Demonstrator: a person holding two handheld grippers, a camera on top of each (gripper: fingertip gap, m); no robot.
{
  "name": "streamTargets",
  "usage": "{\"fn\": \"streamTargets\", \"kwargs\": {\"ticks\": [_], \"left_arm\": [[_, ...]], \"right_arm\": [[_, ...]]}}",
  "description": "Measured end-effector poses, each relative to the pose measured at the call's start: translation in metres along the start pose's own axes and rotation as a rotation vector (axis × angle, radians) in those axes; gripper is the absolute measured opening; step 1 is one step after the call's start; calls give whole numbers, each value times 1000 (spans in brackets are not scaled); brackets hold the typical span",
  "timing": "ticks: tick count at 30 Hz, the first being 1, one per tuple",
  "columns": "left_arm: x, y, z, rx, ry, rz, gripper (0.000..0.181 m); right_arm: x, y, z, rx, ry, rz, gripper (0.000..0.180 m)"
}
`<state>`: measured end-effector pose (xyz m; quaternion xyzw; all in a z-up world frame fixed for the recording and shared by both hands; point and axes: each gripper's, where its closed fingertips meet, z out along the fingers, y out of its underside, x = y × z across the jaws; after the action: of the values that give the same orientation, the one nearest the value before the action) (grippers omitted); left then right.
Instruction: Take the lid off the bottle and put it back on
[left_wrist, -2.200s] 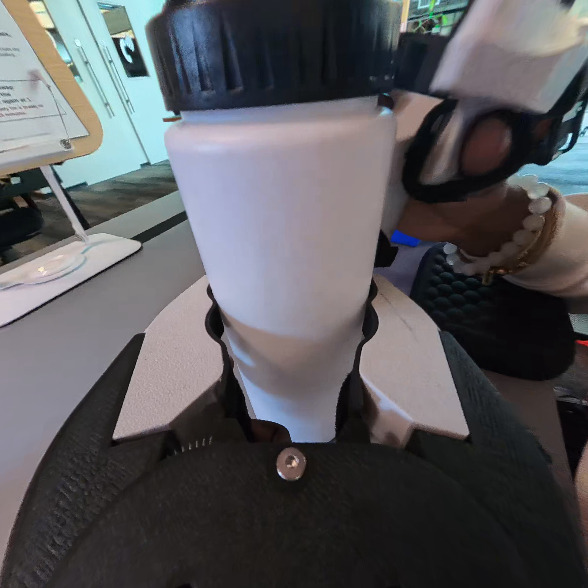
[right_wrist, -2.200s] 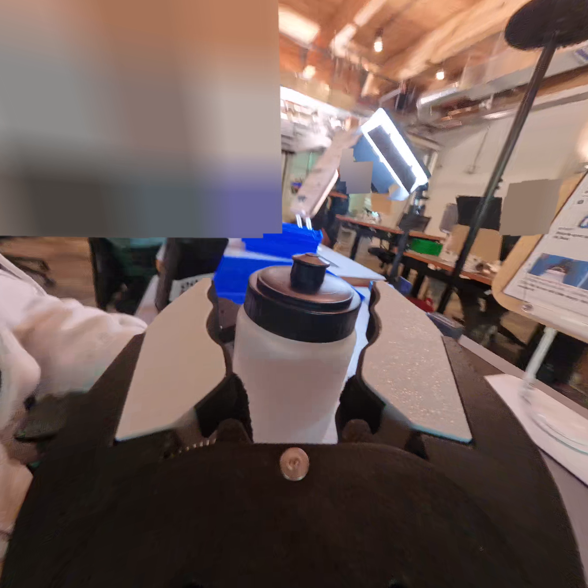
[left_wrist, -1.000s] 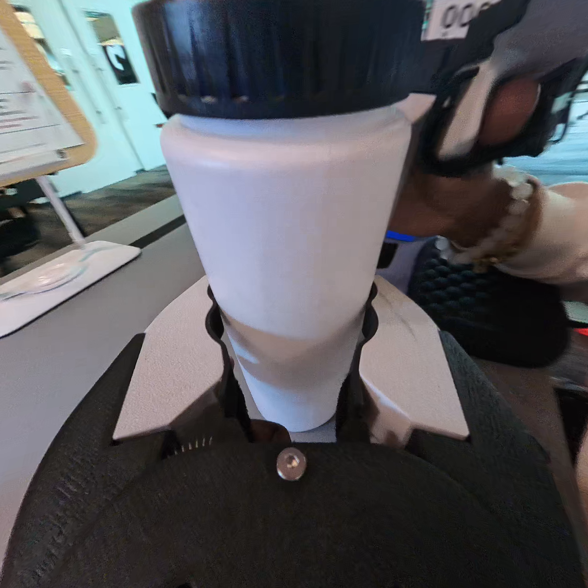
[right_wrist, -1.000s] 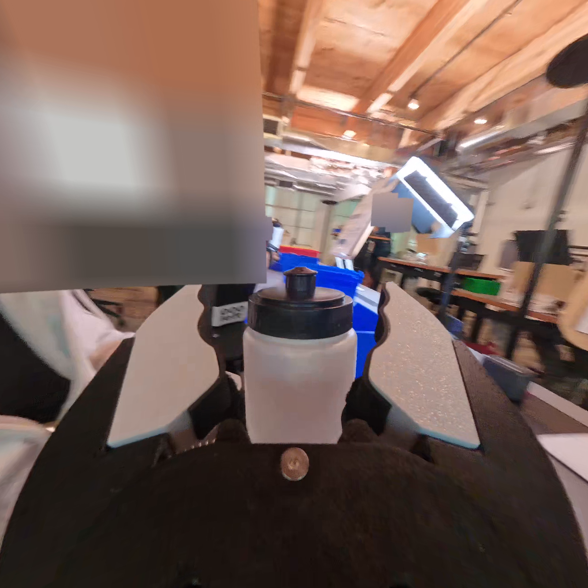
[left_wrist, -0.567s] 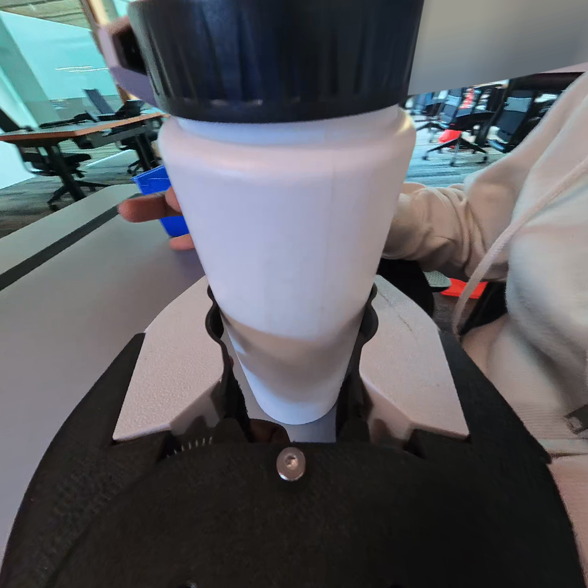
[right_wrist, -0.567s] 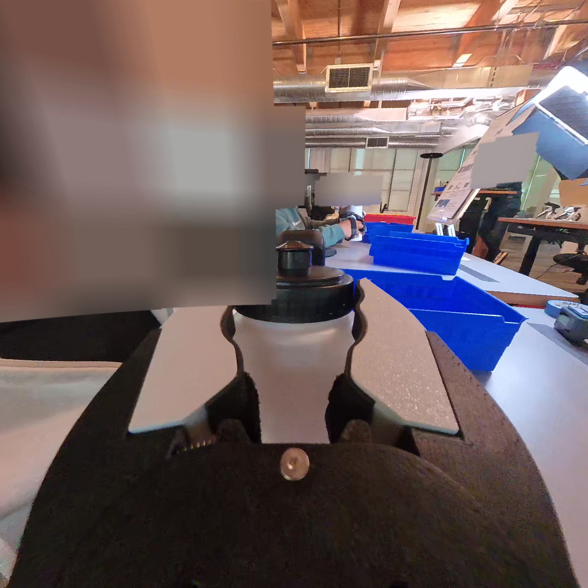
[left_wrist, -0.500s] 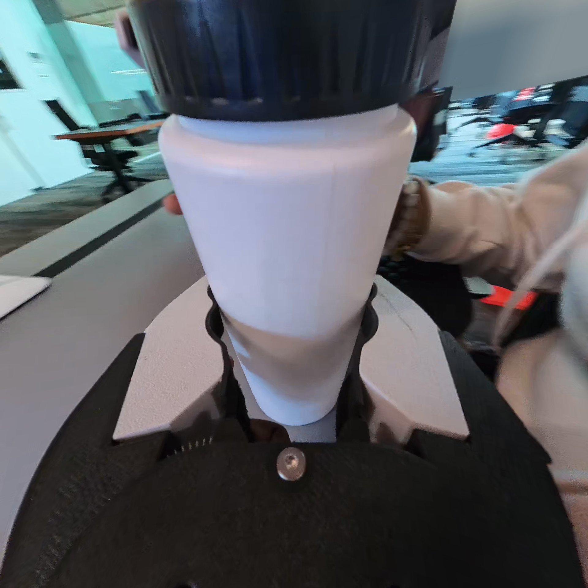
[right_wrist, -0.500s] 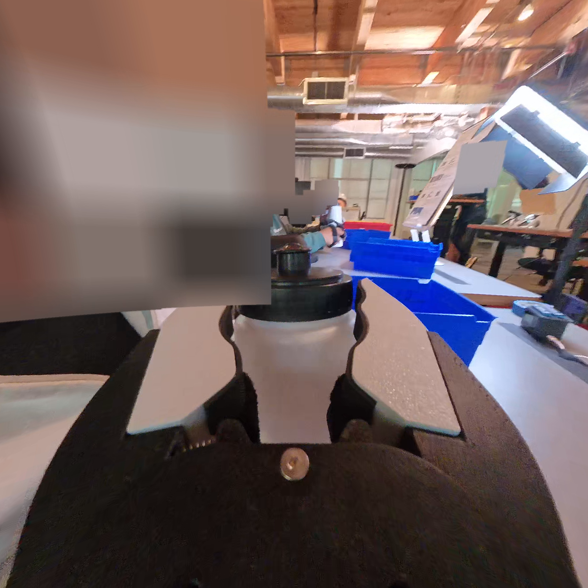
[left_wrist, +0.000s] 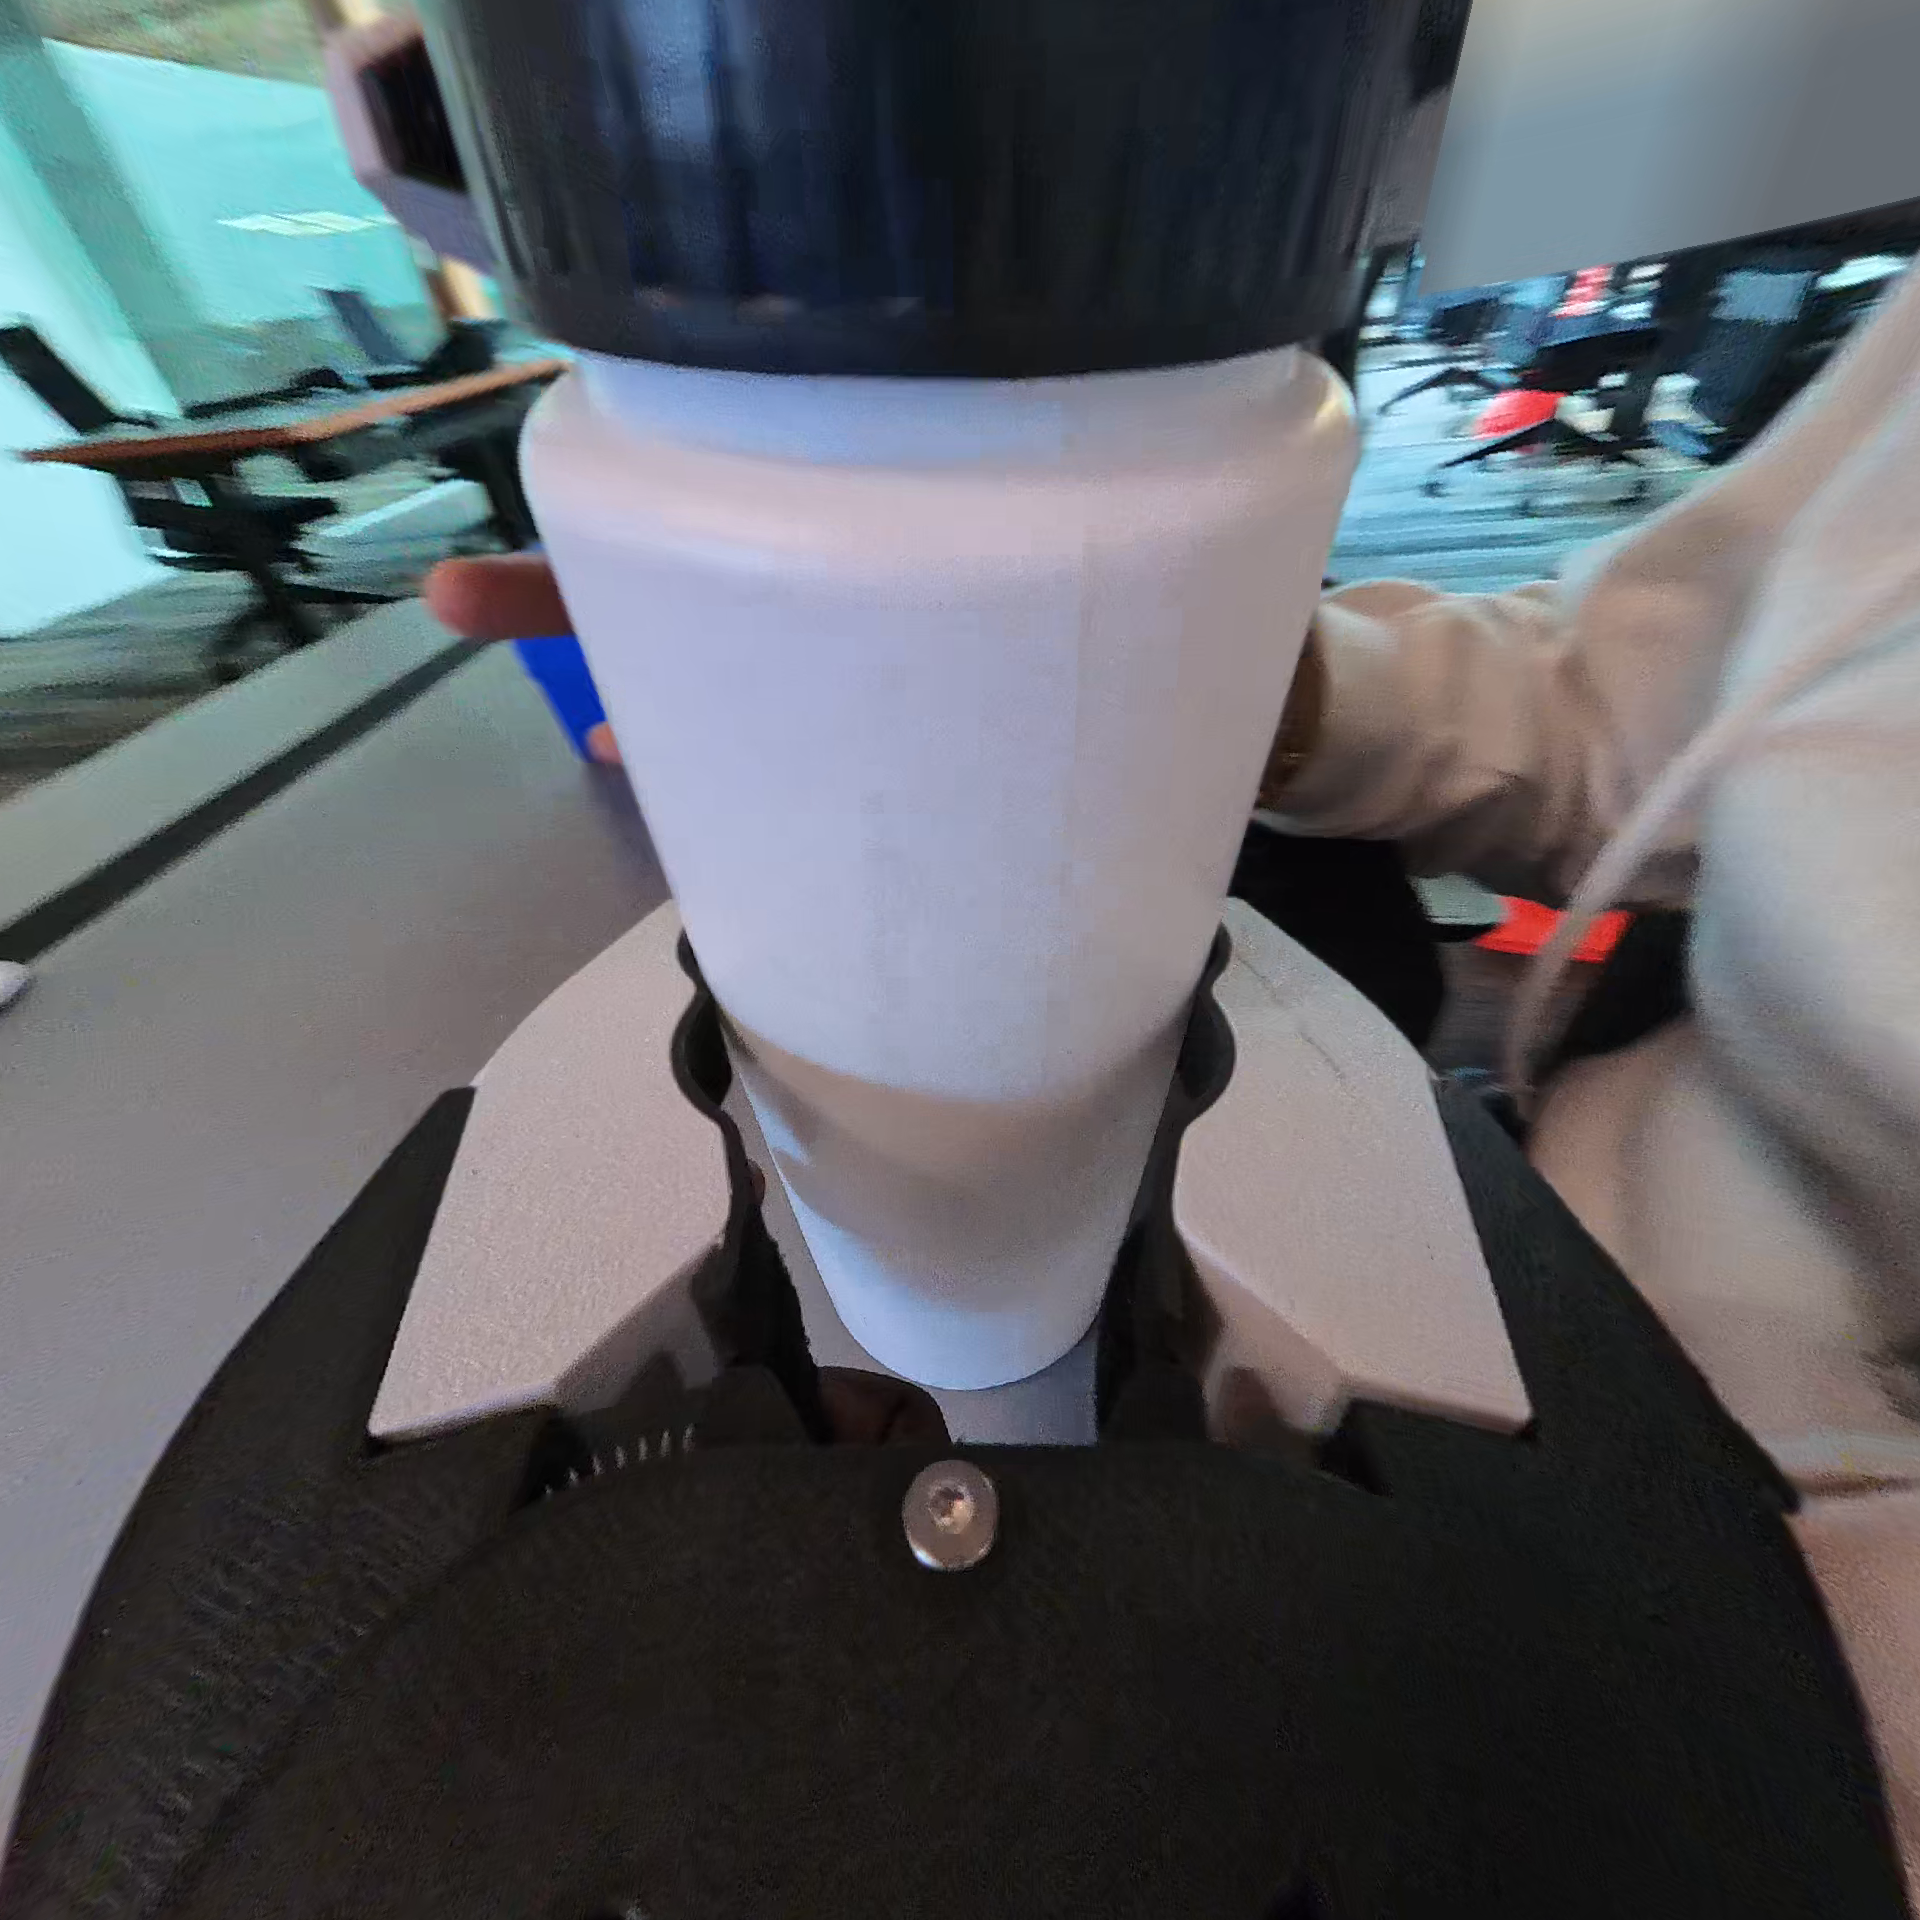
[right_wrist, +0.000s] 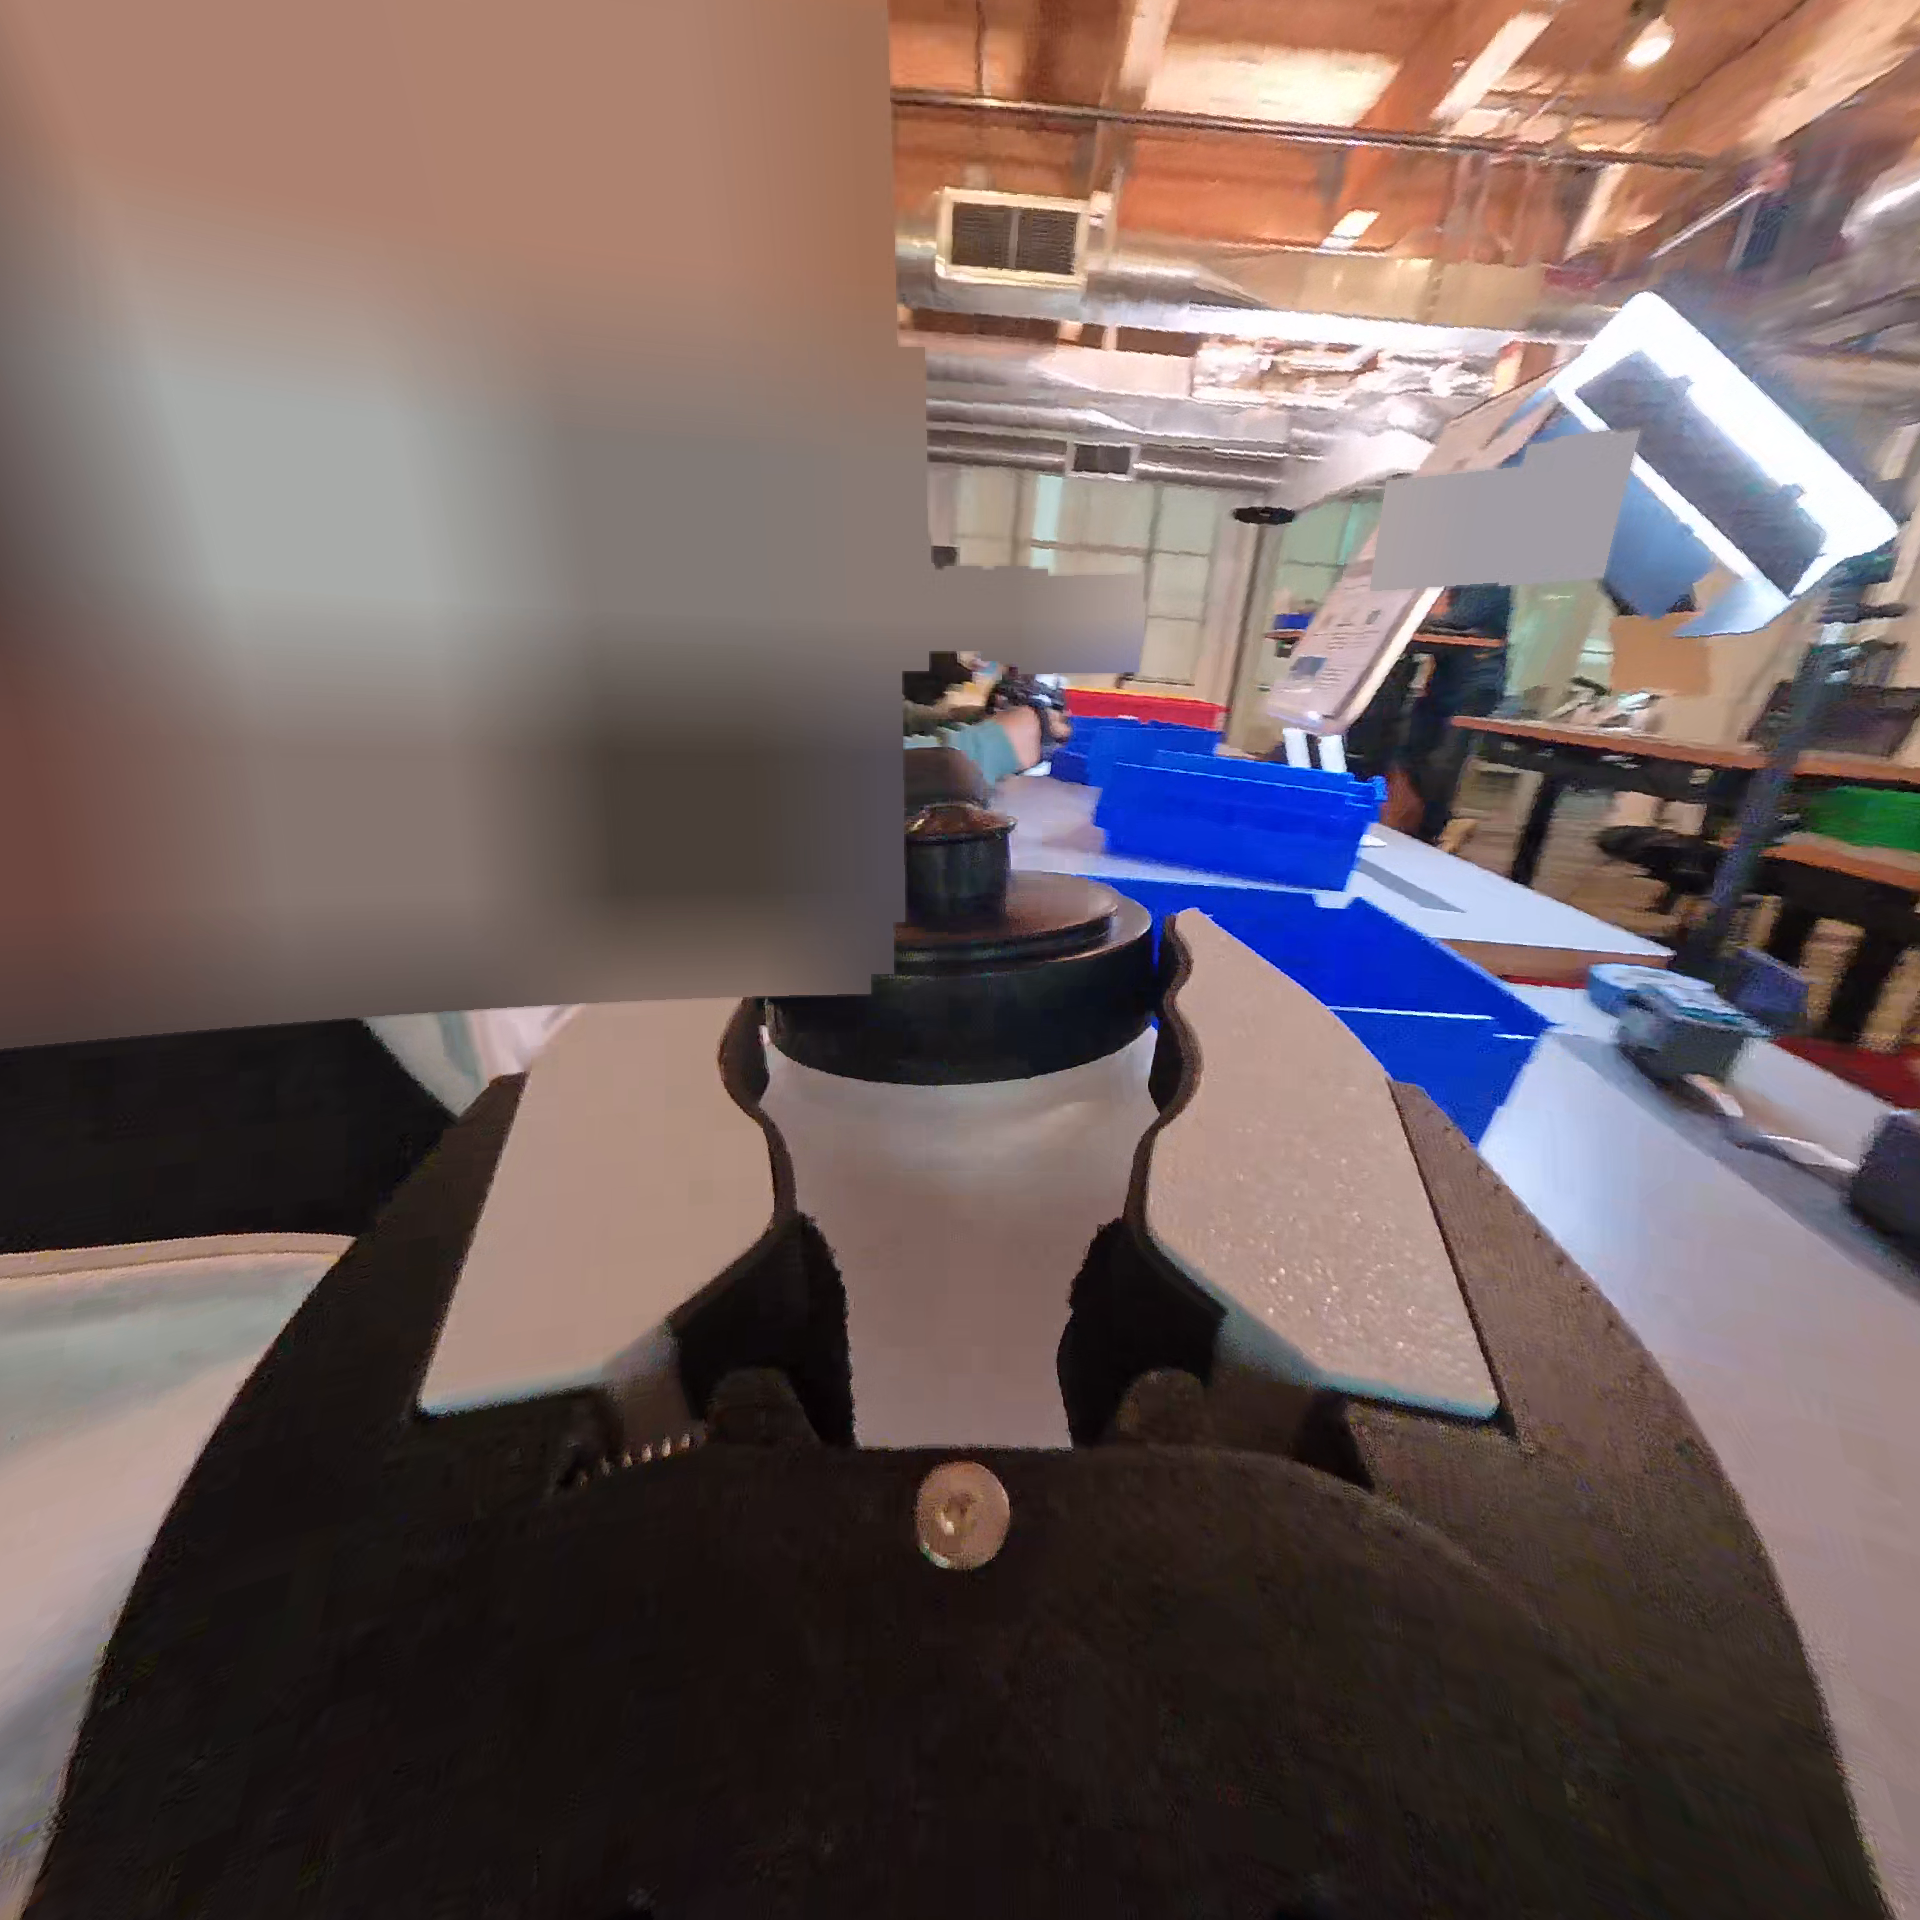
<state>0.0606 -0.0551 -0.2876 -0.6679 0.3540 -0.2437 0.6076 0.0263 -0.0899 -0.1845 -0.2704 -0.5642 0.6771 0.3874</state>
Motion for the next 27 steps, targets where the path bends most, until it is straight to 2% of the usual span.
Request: {"fn": "streamTargets", "kwargs": {"ticks": [2,5,6,8,12,14,16,19,24,27], "left_arm": [[8,0,0,-5,69,-23,87],[0,0,-1,-2,11,-34,87],[-8,0,-2,1,-39,-39,87],[-24,2,-5,-8,-135,-70,87],[-40,4,-10,-16,-234,-126,87],[-39,7,-9,-41,-242,-97,87],[-37,7,-7,-47,-236,-67,88],[-29,6,-6,-51,-183,-63,87],[7,-1,-4,-14,84,-125,87],[-1,-1,-4,-10,30,-118,87]], "right_arm": [[-5,0,-2,19,-92,90,72],[1,0,-2,39,-93,148,72],[6,-2,-2,56,-51,135,73],[16,-10,-4,113,49,42,91],[27,0,1,-17,252,-177,87],[30,7,4,-77,303,-219,85],[31,5,2,-62,314,-204,74],[28,0,-4,-38,257,-89,67],[8,-6,-5,39,22,96,67],[10,-6,-5,63,6,135,67]]}}
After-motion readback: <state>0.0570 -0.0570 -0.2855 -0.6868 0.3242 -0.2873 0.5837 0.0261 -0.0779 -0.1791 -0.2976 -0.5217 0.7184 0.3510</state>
